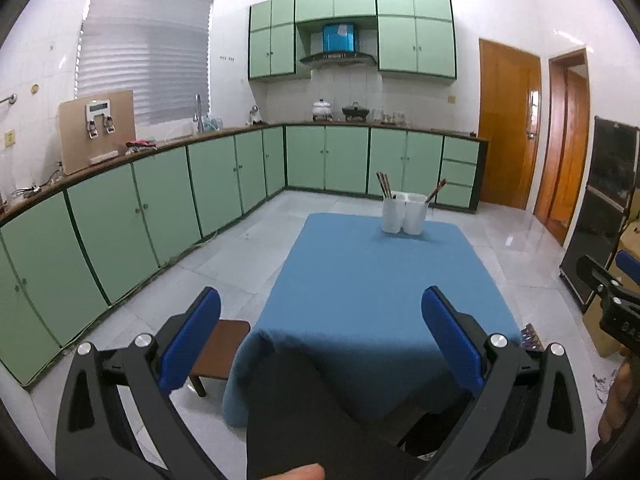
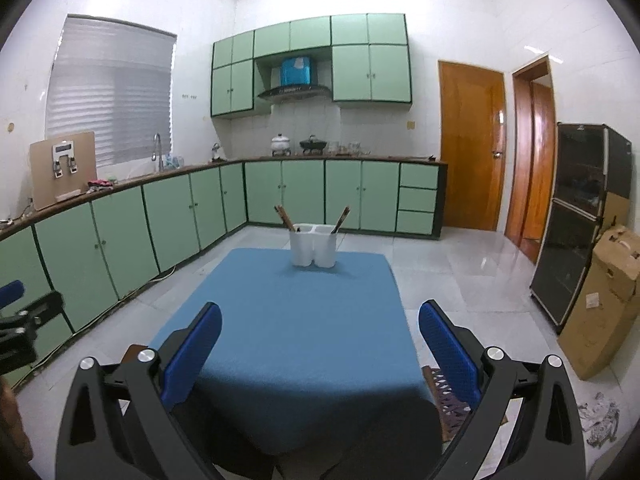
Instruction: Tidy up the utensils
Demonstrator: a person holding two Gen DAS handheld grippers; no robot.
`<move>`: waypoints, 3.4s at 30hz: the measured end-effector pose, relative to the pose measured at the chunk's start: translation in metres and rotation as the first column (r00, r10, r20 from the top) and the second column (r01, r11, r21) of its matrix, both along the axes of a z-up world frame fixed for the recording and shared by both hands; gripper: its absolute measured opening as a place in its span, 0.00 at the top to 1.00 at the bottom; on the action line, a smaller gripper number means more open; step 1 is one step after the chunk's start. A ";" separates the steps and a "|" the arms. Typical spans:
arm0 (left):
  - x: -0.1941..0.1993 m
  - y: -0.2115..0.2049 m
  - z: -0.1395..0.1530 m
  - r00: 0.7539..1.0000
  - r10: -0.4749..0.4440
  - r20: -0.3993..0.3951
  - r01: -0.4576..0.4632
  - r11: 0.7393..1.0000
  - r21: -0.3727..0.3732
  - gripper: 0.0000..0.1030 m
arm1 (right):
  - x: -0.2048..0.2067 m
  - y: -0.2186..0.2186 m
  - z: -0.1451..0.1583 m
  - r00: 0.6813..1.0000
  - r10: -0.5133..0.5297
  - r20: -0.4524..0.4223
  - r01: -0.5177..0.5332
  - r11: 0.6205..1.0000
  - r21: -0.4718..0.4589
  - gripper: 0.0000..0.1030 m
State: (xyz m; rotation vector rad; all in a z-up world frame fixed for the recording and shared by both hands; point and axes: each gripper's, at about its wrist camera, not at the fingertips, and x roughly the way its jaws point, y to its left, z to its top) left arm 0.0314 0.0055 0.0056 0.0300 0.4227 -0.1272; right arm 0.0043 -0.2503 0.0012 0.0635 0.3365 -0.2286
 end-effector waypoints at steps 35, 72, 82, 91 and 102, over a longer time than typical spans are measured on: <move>-0.050 0.022 0.025 0.993 0.085 0.088 -0.081 0.996 -0.045 0.05 | -0.054 0.008 0.004 0.999 -0.012 0.050 0.012 1.000 -0.003 0.06; -0.052 0.025 0.027 0.991 0.091 0.095 -0.088 0.995 -0.041 0.05 | -0.056 0.011 0.003 0.998 -0.025 0.061 0.024 1.000 0.011 0.06; -0.052 0.025 0.028 0.992 0.087 0.094 -0.084 0.996 -0.041 0.05 | -0.055 0.011 0.003 0.998 -0.026 0.060 0.025 1.000 0.011 0.06; -0.052 0.024 0.028 0.992 0.087 0.095 -0.083 0.996 -0.042 0.05 | -0.056 0.011 0.003 0.998 -0.025 0.062 0.024 1.000 0.012 0.06; -0.052 0.024 0.028 0.992 0.087 0.094 -0.083 0.996 -0.044 0.05 | -0.055 0.011 0.003 0.998 -0.026 0.063 0.025 1.000 0.013 0.06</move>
